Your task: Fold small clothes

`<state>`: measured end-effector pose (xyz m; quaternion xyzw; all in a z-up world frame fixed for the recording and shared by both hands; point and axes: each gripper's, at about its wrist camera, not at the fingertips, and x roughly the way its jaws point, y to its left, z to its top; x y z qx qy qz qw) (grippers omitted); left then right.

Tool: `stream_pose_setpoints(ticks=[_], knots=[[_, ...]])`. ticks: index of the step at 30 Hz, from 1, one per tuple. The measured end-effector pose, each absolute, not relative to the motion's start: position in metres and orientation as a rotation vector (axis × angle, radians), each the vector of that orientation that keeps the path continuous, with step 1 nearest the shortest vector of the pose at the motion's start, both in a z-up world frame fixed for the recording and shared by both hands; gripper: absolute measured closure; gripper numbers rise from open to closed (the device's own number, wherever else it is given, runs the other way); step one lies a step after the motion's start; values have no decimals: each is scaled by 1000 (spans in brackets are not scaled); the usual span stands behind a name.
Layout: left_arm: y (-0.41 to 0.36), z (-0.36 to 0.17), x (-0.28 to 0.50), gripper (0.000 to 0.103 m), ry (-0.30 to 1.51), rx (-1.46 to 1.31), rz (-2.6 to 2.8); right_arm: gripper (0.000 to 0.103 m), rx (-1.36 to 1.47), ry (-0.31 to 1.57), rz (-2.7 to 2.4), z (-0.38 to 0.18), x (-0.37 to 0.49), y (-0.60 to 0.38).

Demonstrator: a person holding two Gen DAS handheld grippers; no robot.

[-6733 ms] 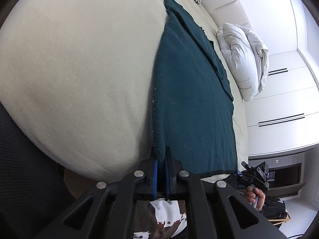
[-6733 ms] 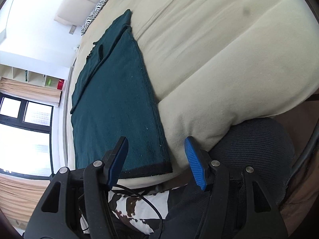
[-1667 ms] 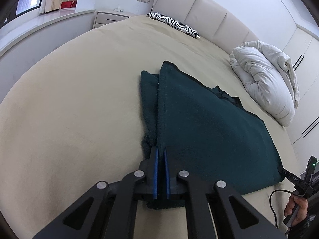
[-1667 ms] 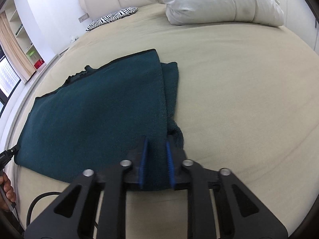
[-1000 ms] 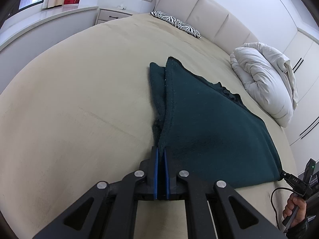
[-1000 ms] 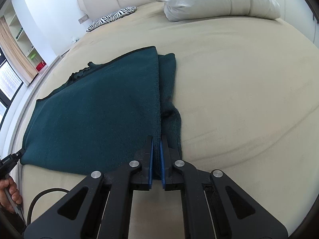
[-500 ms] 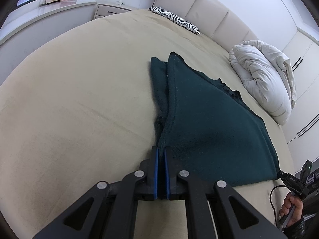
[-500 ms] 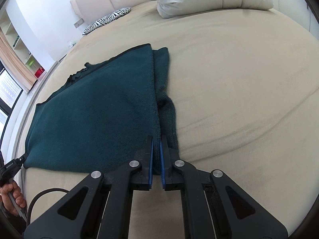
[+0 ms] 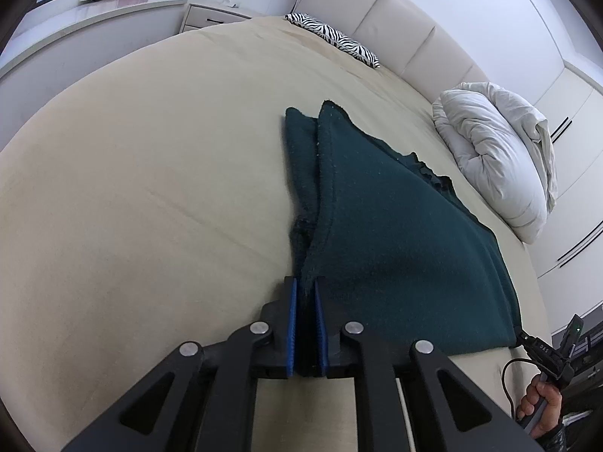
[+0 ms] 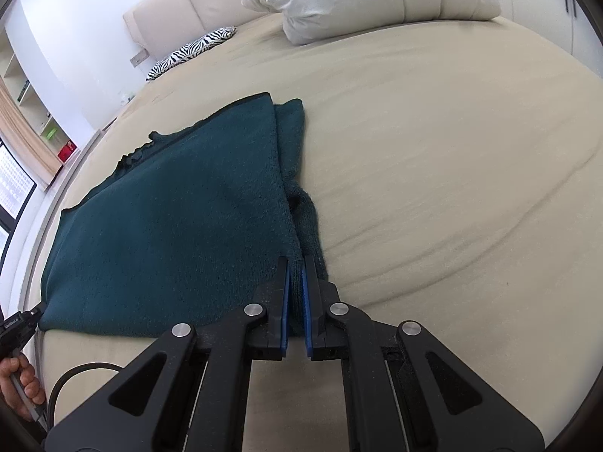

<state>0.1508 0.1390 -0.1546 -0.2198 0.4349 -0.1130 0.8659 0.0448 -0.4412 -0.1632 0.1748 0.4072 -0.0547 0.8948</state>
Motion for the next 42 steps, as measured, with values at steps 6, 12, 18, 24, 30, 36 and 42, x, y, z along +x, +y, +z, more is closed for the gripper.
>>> stream_pose_setpoints(ticks=[6,12,18,24,30,36,42], knots=[[137,-155,151,90,909,-428,-232,99,382,846,-127,-165,39,-441],[143,-146,146,76,907,-444,-216,97,378,880,-68,-168,43,-443],[144,-94,139,66,764,-370,-160,59,315,783,-157,-126,24,-442],[80,-66,197,62,673,-217,-215,54,389,717,60,-94,79,-406],[18,-84,269,62,687,-86,-213,54,519,809,306,-124,188,-336],[45,-153,312,60,828,-266,-210,59,686,873,279,-175,261,-341],[69,-156,309,74,804,-396,-242,103,1012,718,311,-220,254,-430]])
